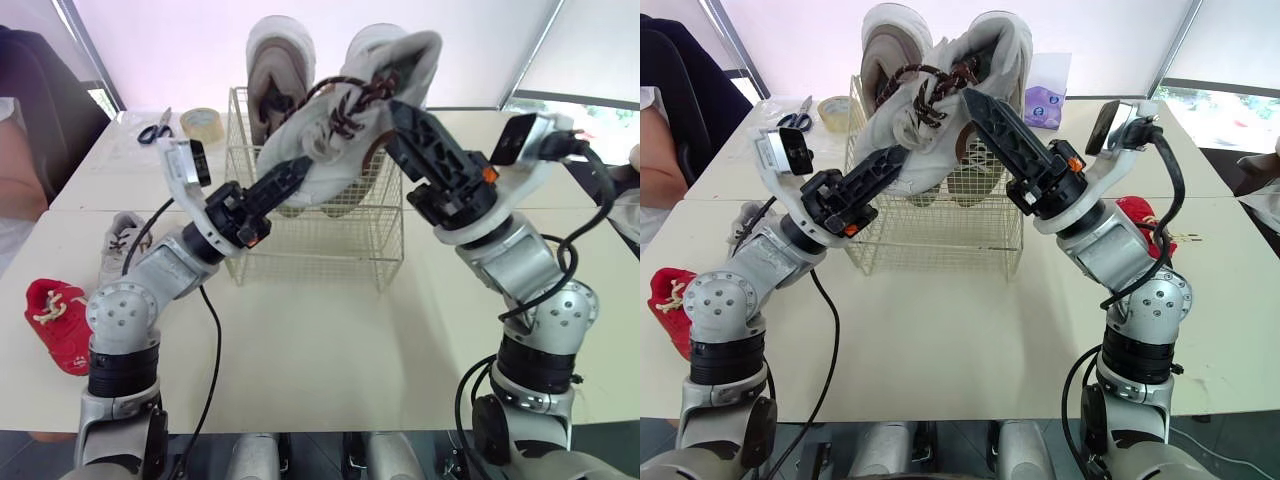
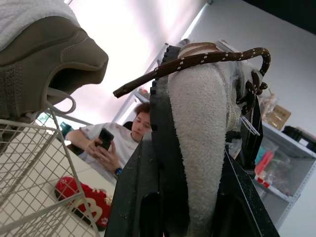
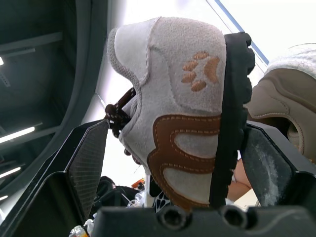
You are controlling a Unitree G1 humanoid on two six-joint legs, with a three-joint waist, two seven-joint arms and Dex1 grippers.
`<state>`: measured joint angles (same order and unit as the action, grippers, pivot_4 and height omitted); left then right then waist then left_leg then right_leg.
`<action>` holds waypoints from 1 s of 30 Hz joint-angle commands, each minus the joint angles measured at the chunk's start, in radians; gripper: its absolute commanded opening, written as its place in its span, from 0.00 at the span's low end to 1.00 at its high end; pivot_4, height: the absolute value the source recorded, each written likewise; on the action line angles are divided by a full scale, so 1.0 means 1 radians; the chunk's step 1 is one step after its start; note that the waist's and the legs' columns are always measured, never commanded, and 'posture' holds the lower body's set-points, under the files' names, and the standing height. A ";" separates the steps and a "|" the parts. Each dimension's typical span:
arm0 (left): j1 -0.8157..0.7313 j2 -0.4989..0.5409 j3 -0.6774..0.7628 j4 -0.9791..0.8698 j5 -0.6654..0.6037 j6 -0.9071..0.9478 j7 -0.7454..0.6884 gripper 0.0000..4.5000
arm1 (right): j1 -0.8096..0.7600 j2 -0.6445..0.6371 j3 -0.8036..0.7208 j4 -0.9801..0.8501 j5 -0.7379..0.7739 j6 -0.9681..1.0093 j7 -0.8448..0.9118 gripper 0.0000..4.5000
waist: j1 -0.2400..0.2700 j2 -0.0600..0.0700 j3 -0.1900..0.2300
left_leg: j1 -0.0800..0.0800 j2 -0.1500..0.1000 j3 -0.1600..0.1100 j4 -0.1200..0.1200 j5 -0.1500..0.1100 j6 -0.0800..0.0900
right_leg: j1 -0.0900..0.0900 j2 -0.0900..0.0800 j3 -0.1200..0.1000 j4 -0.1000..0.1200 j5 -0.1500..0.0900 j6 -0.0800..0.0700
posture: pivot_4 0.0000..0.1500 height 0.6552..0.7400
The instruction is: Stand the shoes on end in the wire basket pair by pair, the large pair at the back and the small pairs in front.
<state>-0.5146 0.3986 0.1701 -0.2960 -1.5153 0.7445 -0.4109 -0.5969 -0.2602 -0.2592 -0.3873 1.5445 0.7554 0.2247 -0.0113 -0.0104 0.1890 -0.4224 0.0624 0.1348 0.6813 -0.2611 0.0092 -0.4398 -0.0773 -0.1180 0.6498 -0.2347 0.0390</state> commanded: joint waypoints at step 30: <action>0.218 0.547 0.170 -0.398 0.208 0.172 0.033 0.71 | -0.509 -0.452 0.246 0.816 -0.894 -0.411 1.039 0.10 | 0.000 0.001 0.002 | -0.003 0.001 0.001 -0.003 0.000 -0.001 | -0.004 -0.002 0.000 -0.002 0.000 0.000 | 1.00 0.95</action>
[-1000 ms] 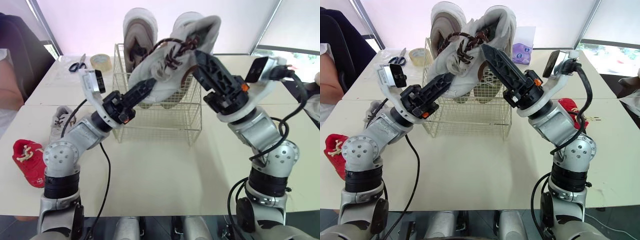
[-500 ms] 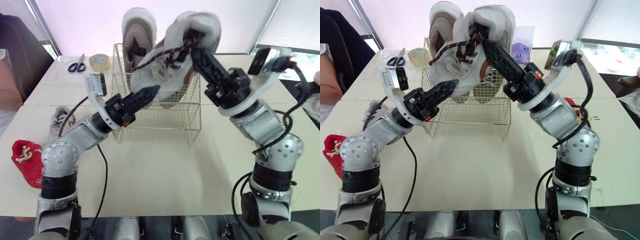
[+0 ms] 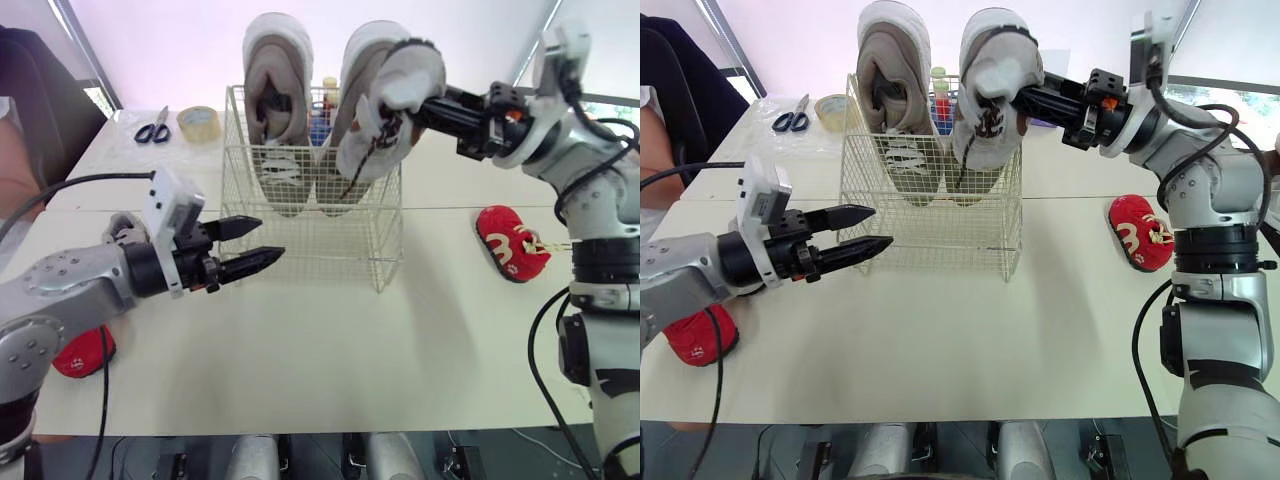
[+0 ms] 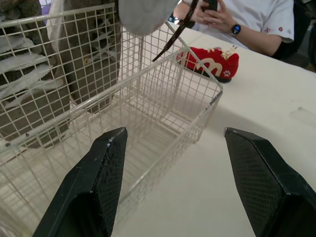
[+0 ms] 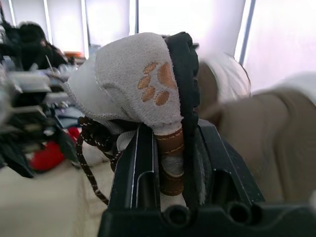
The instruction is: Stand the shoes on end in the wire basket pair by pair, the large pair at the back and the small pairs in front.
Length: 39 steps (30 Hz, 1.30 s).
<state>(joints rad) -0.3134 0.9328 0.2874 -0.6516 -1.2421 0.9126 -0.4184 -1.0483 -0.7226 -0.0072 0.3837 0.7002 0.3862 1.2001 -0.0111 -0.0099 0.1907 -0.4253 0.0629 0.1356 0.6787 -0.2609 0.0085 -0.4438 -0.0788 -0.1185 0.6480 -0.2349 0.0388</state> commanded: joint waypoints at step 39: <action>0.105 0.003 0.080 0.029 -0.062 -0.013 0.038 0.72 | 0.100 -0.051 -0.227 -0.183 -0.085 0.210 0.027 0.99 | 0.000 0.000 0.000 | 0.000 0.000 0.001 0.000 0.002 -0.004 | 0.000 0.000 0.000 0.000 0.000 0.000 | 1.00 0.95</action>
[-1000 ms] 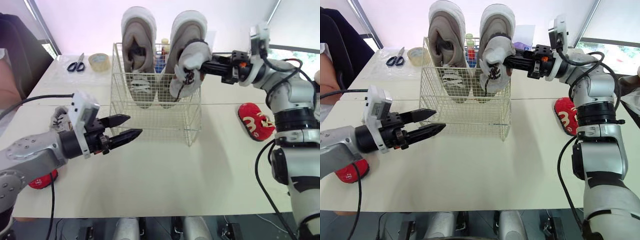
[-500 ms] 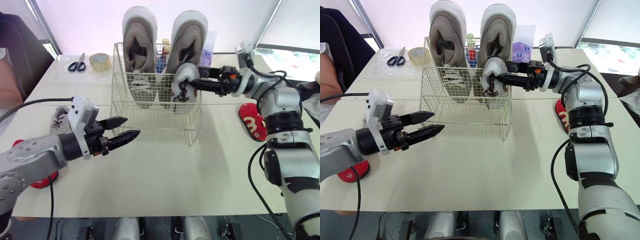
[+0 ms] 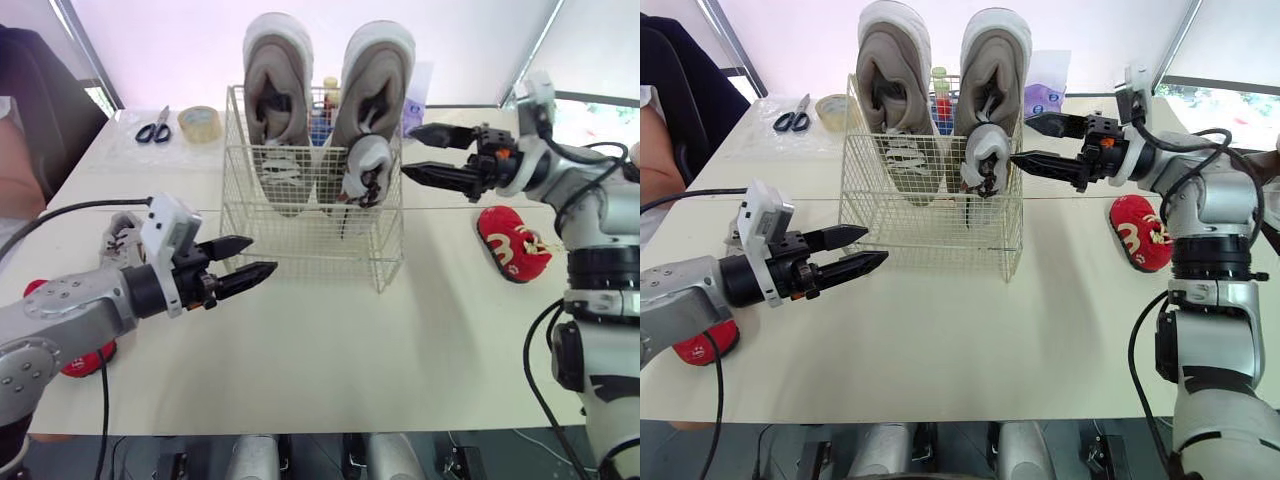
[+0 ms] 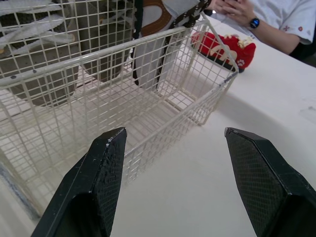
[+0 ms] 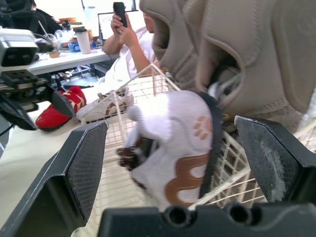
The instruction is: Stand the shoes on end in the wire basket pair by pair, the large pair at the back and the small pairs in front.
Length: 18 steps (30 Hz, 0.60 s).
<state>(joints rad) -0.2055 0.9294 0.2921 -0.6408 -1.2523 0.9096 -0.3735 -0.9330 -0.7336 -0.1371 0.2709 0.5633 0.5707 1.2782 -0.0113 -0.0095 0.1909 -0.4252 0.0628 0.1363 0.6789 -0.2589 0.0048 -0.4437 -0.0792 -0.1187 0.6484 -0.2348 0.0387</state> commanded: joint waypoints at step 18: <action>-0.214 0.345 0.040 1.135 0.555 -0.237 -0.381 0.99 | 0.141 0.047 0.185 -0.640 0.294 0.236 -0.045 1.00 | 0.005 -0.001 -0.001 | 0.003 -0.002 0.003 -0.011 -0.001 0.001 | -0.004 -0.002 -0.001 -0.002 -0.001 -0.001 | 1.00 0.95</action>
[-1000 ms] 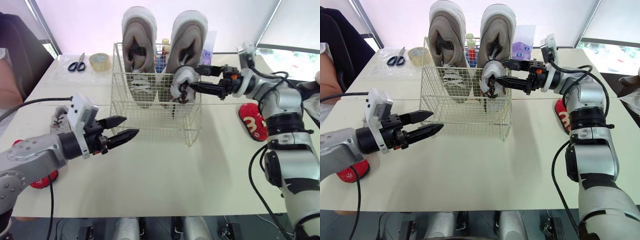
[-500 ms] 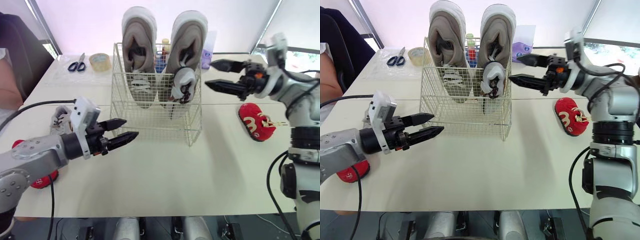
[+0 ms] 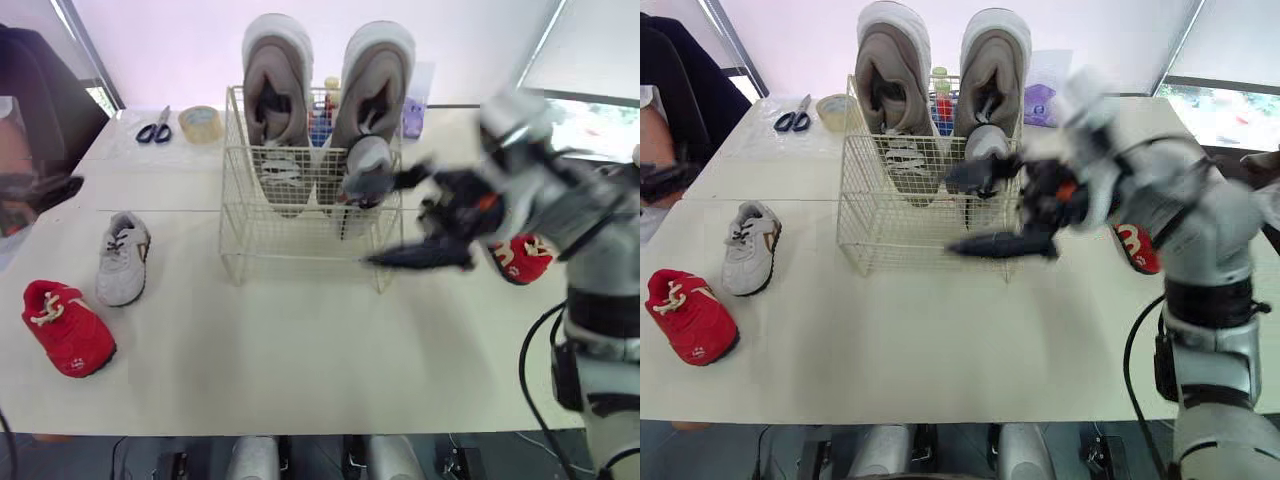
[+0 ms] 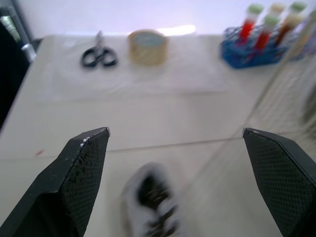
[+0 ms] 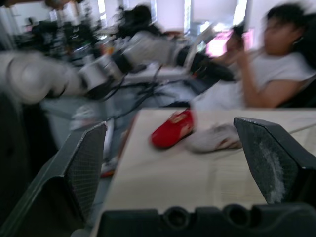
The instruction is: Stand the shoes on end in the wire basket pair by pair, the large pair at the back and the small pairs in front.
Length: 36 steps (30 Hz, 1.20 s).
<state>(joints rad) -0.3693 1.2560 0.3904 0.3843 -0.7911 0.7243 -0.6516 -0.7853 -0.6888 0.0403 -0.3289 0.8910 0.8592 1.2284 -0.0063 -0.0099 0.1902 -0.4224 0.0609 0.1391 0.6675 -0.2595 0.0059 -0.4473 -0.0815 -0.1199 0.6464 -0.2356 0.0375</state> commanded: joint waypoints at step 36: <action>-0.515 -0.258 -0.274 0.768 0.623 -0.243 -0.340 0.14 | 0.091 0.048 0.007 -0.087 -0.069 -0.065 -0.208 1.00 | -0.006 -0.011 -0.002 | -0.004 0.002 0.000 0.013 -0.001 0.003 | -0.001 0.001 -0.001 0.008 0.000 0.001 | 1.00 0.95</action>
<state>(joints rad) -0.8732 0.9915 0.0910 1.1472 -0.1624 0.4766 -1.0049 -0.6922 -0.6376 0.0837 -0.3880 0.8026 0.8000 1.0263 -0.0121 -0.0204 0.1883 -0.4269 0.0630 0.1386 0.6809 -0.2609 0.0091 -0.4483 -0.0805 -0.1205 0.6544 -0.2353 0.0381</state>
